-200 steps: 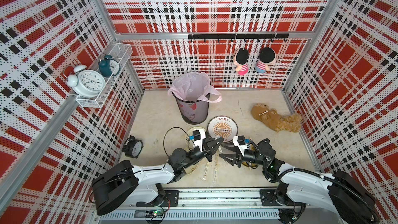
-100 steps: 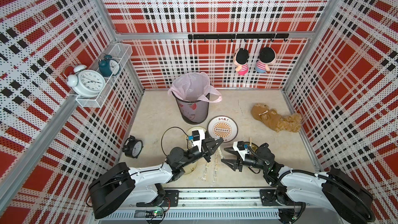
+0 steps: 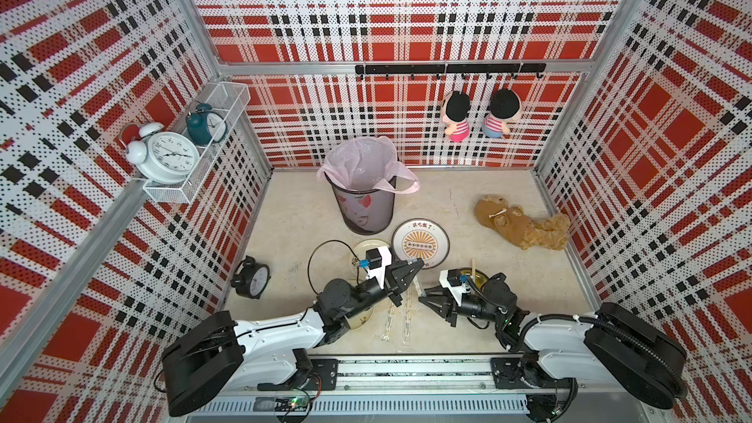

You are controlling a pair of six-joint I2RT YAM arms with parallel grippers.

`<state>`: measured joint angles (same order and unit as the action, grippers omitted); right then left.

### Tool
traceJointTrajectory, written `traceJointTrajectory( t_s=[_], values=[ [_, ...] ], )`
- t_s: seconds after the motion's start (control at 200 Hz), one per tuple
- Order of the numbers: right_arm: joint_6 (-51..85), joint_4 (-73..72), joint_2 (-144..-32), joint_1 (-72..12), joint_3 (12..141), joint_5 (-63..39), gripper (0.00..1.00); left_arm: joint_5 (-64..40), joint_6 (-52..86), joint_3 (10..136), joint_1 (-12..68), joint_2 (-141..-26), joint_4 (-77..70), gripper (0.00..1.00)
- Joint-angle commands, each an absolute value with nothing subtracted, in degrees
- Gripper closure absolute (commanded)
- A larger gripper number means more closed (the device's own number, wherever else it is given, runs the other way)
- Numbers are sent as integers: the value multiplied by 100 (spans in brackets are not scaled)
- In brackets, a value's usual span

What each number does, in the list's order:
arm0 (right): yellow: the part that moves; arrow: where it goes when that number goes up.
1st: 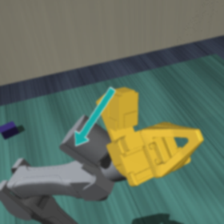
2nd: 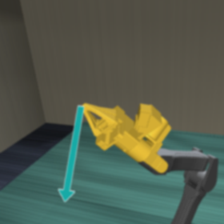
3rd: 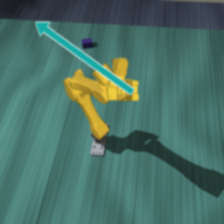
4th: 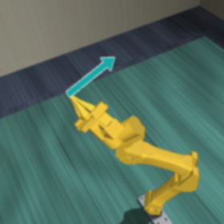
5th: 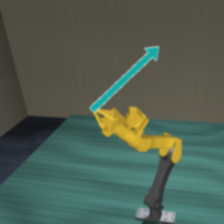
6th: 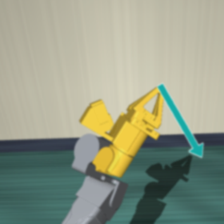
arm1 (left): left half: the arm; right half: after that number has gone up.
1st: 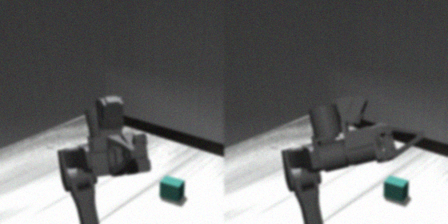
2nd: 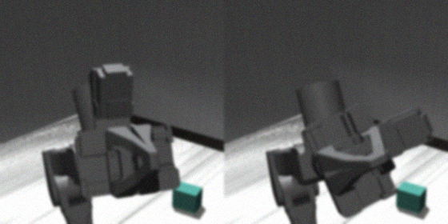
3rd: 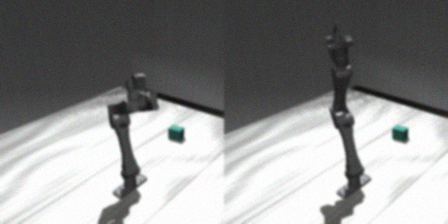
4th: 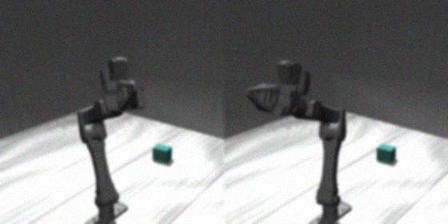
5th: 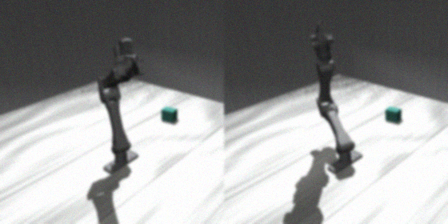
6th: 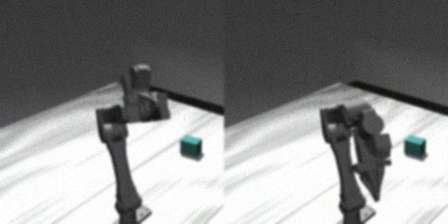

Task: Remove the packaging of disposable chopsticks
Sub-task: Pick up the disposable chopsticks from the center of the board.

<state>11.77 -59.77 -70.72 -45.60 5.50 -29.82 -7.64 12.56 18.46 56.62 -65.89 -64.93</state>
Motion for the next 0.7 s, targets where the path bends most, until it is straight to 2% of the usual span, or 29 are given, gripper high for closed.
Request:
traceJointTrajectory(
  t_s=[0.0, 0.241, 0.291, 0.361, 0.436, 0.491, 0.546, 0.596, 0.691],
  values=[
    [1165, -6326, -7100, -4542, 447, -3043, 86, -685, 1160, 1960, 5721, -6516, -6439, 100],
    [1169, -6395, -7141, -4544, 378, -3092, 100, -659, 1160, 2003, 5744, -6591, -6442, 100],
    [1169, -6407, -7122, -4544, 345, -3083, 100, -680, 1160, 2020, 5738, -6602, -6436, 98],
    [1160, -6424, -7077, -4544, 293, -3085, 100, -724, 1184, 2054, 5747, -6650, -6436, 86],
    [1144, -6436, -6993, -4542, 248, -3102, 100, -747, 1195, 2082, 5752, -6693, -6442, 62],
    [1119, -6394, -6920, -4544, 229, -3126, 100, -739, 1212, 2091, 5748, -6698, -6442, 52],
    [1091, -6347, -6838, -4544, 215, -3169, 100, -761, 1226, 2091, 5744, -6687, -6458, 53],
    [1081, -6337, -6770, -4543, 185, -3188, 100, -790, 1255, 2075, 5746, -6668, -6486, 59],
    [1072, -6285, -6620, -4544, 154, -3207, 100, -852, 1290, 2074, 5745, -6653, -6487, 84]
  ],
)
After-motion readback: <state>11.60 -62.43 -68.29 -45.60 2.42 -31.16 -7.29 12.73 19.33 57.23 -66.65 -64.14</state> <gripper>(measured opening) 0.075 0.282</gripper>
